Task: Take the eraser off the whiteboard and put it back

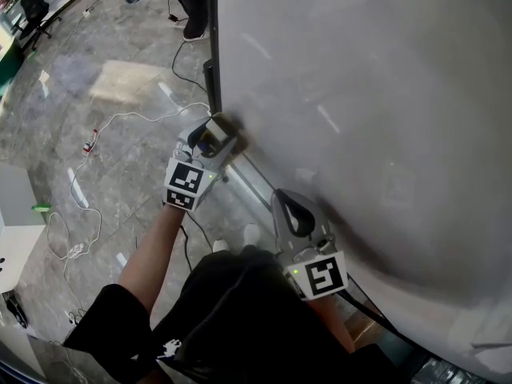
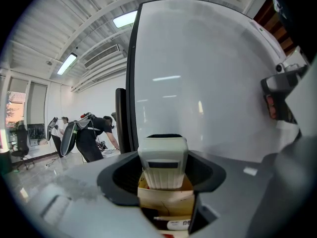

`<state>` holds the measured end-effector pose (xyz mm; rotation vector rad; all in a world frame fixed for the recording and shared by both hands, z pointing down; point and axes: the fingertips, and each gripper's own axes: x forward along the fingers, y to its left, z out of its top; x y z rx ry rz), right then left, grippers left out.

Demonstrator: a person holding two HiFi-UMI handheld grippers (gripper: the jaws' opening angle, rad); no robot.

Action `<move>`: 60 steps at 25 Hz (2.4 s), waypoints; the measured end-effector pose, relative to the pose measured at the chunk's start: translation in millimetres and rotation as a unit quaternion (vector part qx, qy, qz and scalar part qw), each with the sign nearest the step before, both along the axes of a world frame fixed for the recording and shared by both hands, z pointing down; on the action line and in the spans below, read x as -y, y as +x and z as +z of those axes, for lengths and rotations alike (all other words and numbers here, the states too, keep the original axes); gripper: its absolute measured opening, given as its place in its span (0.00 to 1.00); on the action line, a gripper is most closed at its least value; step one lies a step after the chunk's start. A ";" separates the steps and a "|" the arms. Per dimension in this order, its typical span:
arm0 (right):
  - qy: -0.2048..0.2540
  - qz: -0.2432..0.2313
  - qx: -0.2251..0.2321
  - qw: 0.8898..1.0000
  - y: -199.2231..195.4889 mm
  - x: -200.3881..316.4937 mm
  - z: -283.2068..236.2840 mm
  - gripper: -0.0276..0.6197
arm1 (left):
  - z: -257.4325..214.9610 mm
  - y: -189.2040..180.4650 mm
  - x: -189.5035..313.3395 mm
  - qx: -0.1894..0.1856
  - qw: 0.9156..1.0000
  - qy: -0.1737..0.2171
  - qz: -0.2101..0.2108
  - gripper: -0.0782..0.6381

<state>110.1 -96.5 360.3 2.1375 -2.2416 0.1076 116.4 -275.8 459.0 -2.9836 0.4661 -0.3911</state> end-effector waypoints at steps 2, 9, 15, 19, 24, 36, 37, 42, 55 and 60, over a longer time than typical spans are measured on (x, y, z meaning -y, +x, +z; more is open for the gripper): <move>0.001 0.001 0.000 1.000 0.5 1.2 0.4 0.06 | 3.5 1.9 0.8 0.008 1.000 0.003 0.001 0.49; -0.001 0.001 -0.003 1.000 -1.8 1.7 -2.7 0.06 | 13.4 1.6 1.2 0.033 0.999 0.009 0.001 0.49; 0.001 0.000 -0.004 1.000 -3.8 1.3 -4.8 0.06 | 21.1 -0.5 3.9 0.056 0.998 0.016 -0.012 0.50; 0.002 0.001 -0.003 1.000 -4.1 -0.2 -4.3 0.06 | 22.8 -0.1 4.4 0.058 0.998 0.017 -0.013 0.50; 0.002 0.005 -0.003 1.000 -3.5 -3.1 -2.8 0.06 | 28.5 0.8 6.3 0.065 0.998 0.018 -0.019 0.50; 0.004 0.007 -0.006 1.000 -1.7 -17.3 -7.8 0.06 | 20.7 -3.0 -1.5 0.055 0.998 0.017 -0.022 0.58; 0.005 0.005 -0.006 1.000 -2.1 -17.4 -8.4 0.06 | 19.5 -3.2 -2.5 0.054 0.998 0.017 -0.021 0.58; 0.008 0.000 -0.006 1.000 -5.3 -18.9 -9.4 0.06 | 13.7 -6.1 -8.3 0.050 0.998 0.019 -0.017 0.59; 0.027 -0.018 -0.012 0.999 -15.3 -16.9 -14.1 0.06 | -17.2 -46.4 -26.2 0.030 0.998 0.029 -0.037 0.56; 0.030 -0.019 -0.007 0.999 -16.1 -18.6 -15.5 0.06 | -39.5 -66.4 -40.3 0.007 0.999 0.028 -0.044 0.48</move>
